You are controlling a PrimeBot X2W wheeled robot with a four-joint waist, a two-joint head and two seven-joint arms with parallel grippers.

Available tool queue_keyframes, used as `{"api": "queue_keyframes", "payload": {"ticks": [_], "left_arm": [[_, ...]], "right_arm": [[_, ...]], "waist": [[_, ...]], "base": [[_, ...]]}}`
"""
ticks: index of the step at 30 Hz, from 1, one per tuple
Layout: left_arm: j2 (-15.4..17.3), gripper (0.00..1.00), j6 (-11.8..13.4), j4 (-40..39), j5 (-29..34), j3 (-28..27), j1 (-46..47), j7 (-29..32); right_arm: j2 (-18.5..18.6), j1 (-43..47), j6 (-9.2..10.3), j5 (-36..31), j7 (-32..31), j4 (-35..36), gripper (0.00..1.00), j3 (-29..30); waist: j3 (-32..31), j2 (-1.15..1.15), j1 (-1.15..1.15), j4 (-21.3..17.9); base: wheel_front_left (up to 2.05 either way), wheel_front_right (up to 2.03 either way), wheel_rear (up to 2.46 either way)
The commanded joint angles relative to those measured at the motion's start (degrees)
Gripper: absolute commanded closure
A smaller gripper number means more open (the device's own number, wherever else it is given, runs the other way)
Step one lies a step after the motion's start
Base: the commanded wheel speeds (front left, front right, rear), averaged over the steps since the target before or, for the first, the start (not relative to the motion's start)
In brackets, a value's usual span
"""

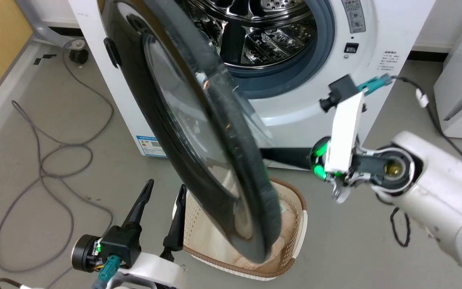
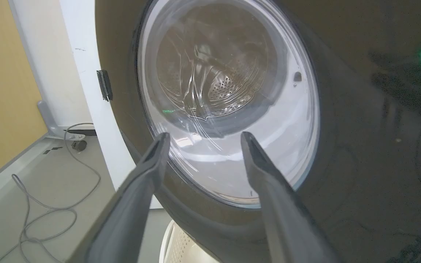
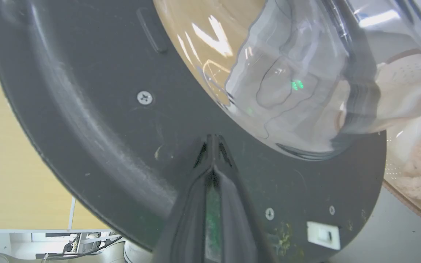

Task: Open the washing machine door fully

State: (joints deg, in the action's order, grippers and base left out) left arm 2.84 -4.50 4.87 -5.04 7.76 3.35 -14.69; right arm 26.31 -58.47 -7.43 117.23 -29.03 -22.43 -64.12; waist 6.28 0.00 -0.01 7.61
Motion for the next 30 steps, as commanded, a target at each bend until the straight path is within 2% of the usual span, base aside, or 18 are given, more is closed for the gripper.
{"api": "queue_keyframes", "payload": {"ticks": [1, 6, 8, 10, 11, 17, 21, 24, 26, 29, 30], "left_arm": [[0.0, 0.00, -0.2, 0.2, 0.5, 0.0, -0.7, -0.3], [0.0, 0.00, -0.2, 0.6, 0.9, -0.1, -1.0, -0.3], [0.0, 0.00, -0.2, 0.8, 1.0, -0.2, -1.2, -0.3], [0.0, 0.00, -0.2, 1.0, 1.0, -0.2, -1.4, -0.3], [0.0, 0.00, -0.2, 1.1, 1.0, -0.2, -1.5, -0.3], [0.0, 0.00, 0.0, 1.9, 1.2, -0.5, -2.0, -0.3], [0.0, 0.00, 0.3, 2.3, 1.2, -1.0, -2.8, -0.3], [0.0, 0.00, 0.4, 2.5, 1.1, -1.1, -3.2, -0.3], [0.0, 0.00, 0.6, 2.5, 1.0, -1.4, -3.7, -0.3], [0.1, 0.00, 0.8, 2.6, 1.0, -2.0, -4.5, -0.3], [0.2, 0.00, 0.9, 2.7, 0.9, -2.4, -4.9, -0.3]], "right_arm": [[-0.4, 1.3, -0.06, 0.1, 0.4, 0.6, 1.00, -0.3], [-0.5, 2.9, -0.06, 0.4, 2.8, 3.4, 1.00, -0.6], [-0.5, 3.9, -0.06, -0.2, 6.3, 3.5, 1.00, 0.3], [-0.8, 5.7, -0.06, -0.8, 11.1, 3.5, 0.49, 2.1], [-0.8, 6.8, -0.06, -1.4, 14.0, 3.4, 0.00, 3.1], [-0.6, 17.1, -0.06, -2.8, 31.6, 4.9, 0.00, 10.5], [1.1, 25.9, -0.06, -4.3, 41.4, 6.1, 0.00, 14.3], [2.5, 32.9, -0.06, -5.6, 43.7, 7.0, 0.00, 19.0], [2.6, 37.9, -0.06, -7.7, 44.0, 6.6, 0.00, 24.5], [0.5, 45.2, -0.06, -14.6, 44.0, 5.1, 0.00, 34.2], [-1.5, 49.2, -0.06, -21.3, 44.0, 4.3, 0.00, 40.1]], "waist": [[-0.1, 0.00, 0.01, 0.0], [-0.4, 0.00, 0.01, -0.3], [-0.6, 0.00, 0.01, -0.5], [-0.8, 0.00, 0.01, -0.7], [-1.0, 0.00, 0.01, -0.8], [-2.1, 0.00, 0.01, -1.9], [-3.1, 0.00, 0.01, -2.7], [-3.8, 0.00, 0.01, -3.1], [-4.4, 0.00, 0.01, -3.7], [-5.1, 0.00, 0.01, -4.6], [-5.5, 0.00, 0.01, -5.2]], "base": [[0.00, 0.00, 0.00], [0.00, 0.00, 0.00], [0.00, 0.00, 0.00], [0.00, 0.00, 0.00], [0.00, 0.00, 0.00], [0.00, 0.00, 0.00], [0.00, 0.00, 0.00], [0.00, 0.00, 0.00], [0.00, 0.00, 0.00], [0.00, 0.00, 0.00], [0.00, 0.00, 0.00]]}}
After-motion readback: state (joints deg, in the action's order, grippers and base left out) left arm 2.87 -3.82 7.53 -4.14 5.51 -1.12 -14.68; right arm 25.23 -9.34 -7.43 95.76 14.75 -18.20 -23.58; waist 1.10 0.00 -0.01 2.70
